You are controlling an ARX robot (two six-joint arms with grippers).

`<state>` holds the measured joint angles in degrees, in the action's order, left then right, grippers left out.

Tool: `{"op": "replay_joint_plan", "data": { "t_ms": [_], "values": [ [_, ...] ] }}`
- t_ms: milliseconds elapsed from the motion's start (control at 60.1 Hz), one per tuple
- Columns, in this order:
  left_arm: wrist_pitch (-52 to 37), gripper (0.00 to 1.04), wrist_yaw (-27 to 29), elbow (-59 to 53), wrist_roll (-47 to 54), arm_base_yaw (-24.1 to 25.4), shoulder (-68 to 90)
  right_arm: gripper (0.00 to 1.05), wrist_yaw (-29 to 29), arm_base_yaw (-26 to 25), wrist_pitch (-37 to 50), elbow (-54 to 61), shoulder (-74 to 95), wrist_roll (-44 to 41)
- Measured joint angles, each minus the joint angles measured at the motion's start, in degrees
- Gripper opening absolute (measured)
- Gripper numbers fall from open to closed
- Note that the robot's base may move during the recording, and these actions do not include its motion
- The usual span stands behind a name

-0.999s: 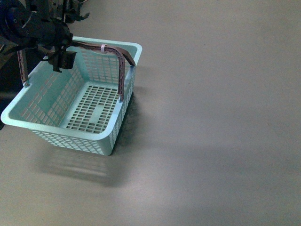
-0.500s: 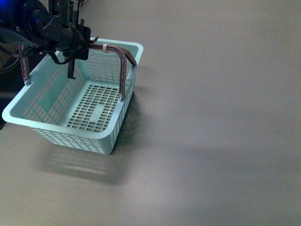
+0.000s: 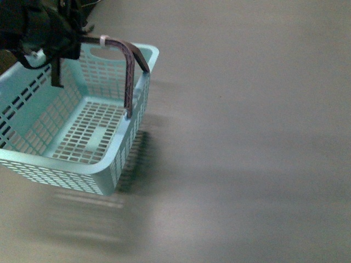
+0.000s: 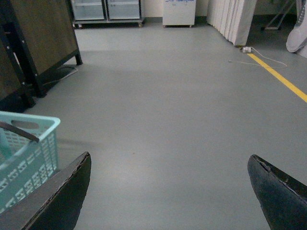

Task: Pick lemon and mango into basket

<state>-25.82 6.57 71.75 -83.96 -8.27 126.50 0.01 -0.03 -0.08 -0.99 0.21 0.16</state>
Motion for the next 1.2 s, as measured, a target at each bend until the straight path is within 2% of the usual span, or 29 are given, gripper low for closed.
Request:
{"op": "replay_joint_plan", "data": {
  "t_ms": [167,350,616,833,1199],
  "values": [
    [-0.2,0.05,1.31,-9.11,-1.57,0.02,-14.23,0.96,0.0,0.0,0.0,0.0,0.0,0.0],
    [3.93,0.05,3.54,-16.44,-4.24,-0.96,-29.86,0.96,0.0,0.0,0.0,0.0,0.02,0.0],
    [16.74,0.05,11.63,-20.22,-6.03,-8.5,-52.94,0.96,0.0,0.0,0.0,0.0,0.0,0.0],
    [23.76,0.05,17.09,-20.2,-6.8,-13.88,-61.75,0.96,0.0,0.0,0.0,0.0,0.0,0.0],
    [24.37,0.05,17.68,-20.22,-6.51,-14.4,-62.9,0.96,0.0,0.0,0.0,0.0,0.0,0.0]
  ]
}}
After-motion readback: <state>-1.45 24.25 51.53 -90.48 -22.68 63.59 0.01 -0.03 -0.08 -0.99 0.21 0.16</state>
